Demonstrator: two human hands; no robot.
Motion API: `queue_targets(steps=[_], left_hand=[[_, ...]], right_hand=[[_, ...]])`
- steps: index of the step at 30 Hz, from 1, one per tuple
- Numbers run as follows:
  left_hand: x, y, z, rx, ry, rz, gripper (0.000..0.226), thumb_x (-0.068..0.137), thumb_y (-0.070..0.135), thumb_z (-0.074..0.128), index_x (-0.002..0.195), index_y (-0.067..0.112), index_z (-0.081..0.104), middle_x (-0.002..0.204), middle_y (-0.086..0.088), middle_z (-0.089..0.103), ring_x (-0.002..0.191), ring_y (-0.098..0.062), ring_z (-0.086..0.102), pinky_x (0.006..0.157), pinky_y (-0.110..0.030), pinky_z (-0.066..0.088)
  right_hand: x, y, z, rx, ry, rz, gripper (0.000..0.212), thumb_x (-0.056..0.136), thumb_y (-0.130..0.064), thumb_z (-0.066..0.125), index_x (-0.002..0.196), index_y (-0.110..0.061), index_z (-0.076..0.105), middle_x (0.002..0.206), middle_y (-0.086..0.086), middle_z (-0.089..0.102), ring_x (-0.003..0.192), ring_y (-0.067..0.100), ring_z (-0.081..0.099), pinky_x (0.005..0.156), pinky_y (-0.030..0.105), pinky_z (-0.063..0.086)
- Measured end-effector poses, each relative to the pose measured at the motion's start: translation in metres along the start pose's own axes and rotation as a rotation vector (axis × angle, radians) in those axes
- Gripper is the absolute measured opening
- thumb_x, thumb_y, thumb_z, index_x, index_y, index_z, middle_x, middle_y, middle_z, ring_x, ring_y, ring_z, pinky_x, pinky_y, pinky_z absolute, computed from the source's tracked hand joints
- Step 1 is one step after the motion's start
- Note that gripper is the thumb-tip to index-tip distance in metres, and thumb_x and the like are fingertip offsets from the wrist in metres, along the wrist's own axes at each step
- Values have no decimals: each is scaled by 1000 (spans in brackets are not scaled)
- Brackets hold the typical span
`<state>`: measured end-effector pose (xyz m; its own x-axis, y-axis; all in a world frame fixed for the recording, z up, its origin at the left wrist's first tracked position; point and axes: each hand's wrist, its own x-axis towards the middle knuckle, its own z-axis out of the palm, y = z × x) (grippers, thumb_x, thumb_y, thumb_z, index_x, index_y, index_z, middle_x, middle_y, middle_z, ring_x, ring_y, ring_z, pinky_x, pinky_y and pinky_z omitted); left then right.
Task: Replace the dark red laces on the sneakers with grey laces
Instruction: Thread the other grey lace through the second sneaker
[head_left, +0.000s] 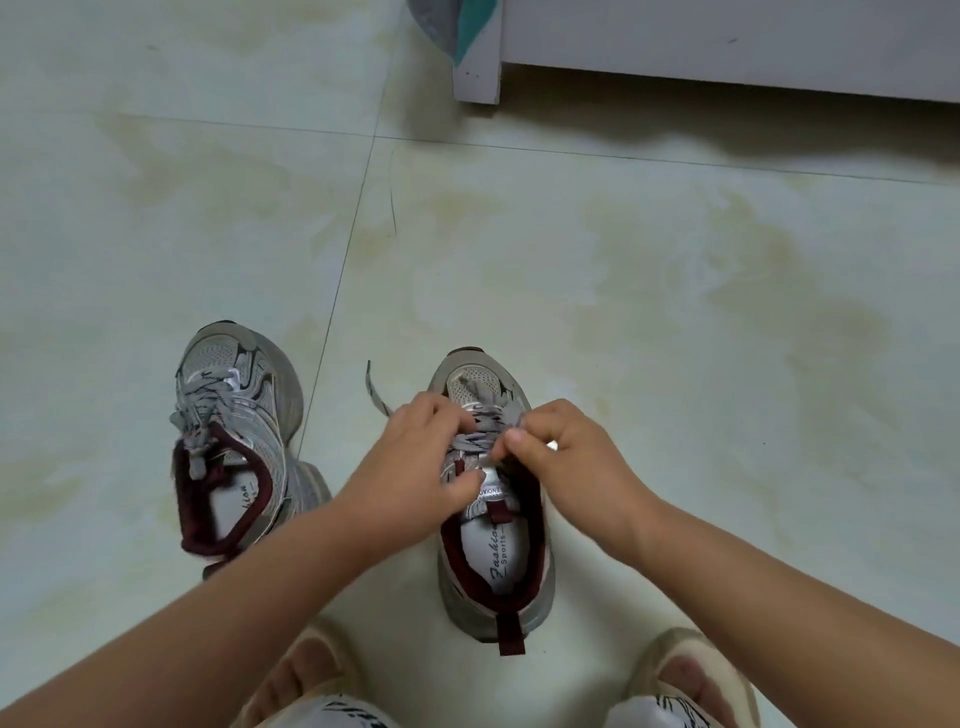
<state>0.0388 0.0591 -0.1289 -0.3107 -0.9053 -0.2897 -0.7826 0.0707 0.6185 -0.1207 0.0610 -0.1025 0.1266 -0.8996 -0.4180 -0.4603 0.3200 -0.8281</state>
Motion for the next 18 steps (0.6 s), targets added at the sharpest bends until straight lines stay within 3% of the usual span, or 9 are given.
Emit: queue_targets(steps=[2, 5, 9, 12, 14, 16, 18], left_hand=[[-4, 1, 6, 5, 36, -23, 31, 85, 26, 56, 115, 23, 48, 120, 12, 34, 114, -5, 31, 87, -17, 30], [-6, 1, 7, 59, 95, -38, 28, 87, 25, 51, 115, 22, 45, 123, 11, 32, 108, -2, 30, 79, -17, 30], [-4, 5, 6, 27, 92, -24, 30, 91, 29, 48, 119, 21, 45, 124, 9, 35, 108, -6, 34, 79, -18, 29], [-3, 11, 7, 58, 87, -41, 31, 92, 33, 45, 121, 22, 44, 121, 5, 36, 109, -12, 39, 82, -22, 35], [-3, 13, 5, 30, 54, -104, 31, 92, 35, 45, 120, 22, 42, 114, 4, 40, 96, -15, 47, 77, -26, 38], [-1, 15, 0, -122, -24, -238, 31, 91, 35, 51, 117, 23, 42, 94, 5, 46, 77, -14, 49, 68, -28, 38], [3, 16, -9, -303, -105, -328, 28, 87, 28, 59, 111, 21, 45, 73, 4, 47, 59, -11, 46, 57, -24, 38]], right_hand=[[1, -10, -7, 117, 73, 27, 28, 91, -12, 54, 65, -14, 66, 76, -3, 52, 68, 2, 48, 66, 16, 36], [-1, -22, -18, 241, 128, 22, 33, 93, -12, 50, 62, -17, 61, 64, -10, 57, 55, -7, 48, 57, 7, 36], [1, -23, -20, 361, 143, 156, 31, 95, -13, 47, 67, -11, 60, 43, -12, 45, 44, 3, 40, 51, 13, 37], [11, -16, -24, 362, 180, 273, 32, 96, -14, 46, 68, -11, 61, 51, -3, 39, 51, 11, 35, 56, 23, 34], [14, -13, -27, 350, 188, 326, 26, 95, -12, 47, 72, -11, 60, 58, 0, 41, 52, 13, 36, 56, 23, 34], [16, -10, -27, 278, 260, 354, 5, 92, -12, 50, 90, -13, 55, 70, -1, 45, 57, 12, 42, 58, 24, 37], [13, -9, -25, 78, 361, 311, 30, 89, -14, 54, 116, -16, 42, 81, -3, 44, 67, 13, 46, 61, 27, 37]])
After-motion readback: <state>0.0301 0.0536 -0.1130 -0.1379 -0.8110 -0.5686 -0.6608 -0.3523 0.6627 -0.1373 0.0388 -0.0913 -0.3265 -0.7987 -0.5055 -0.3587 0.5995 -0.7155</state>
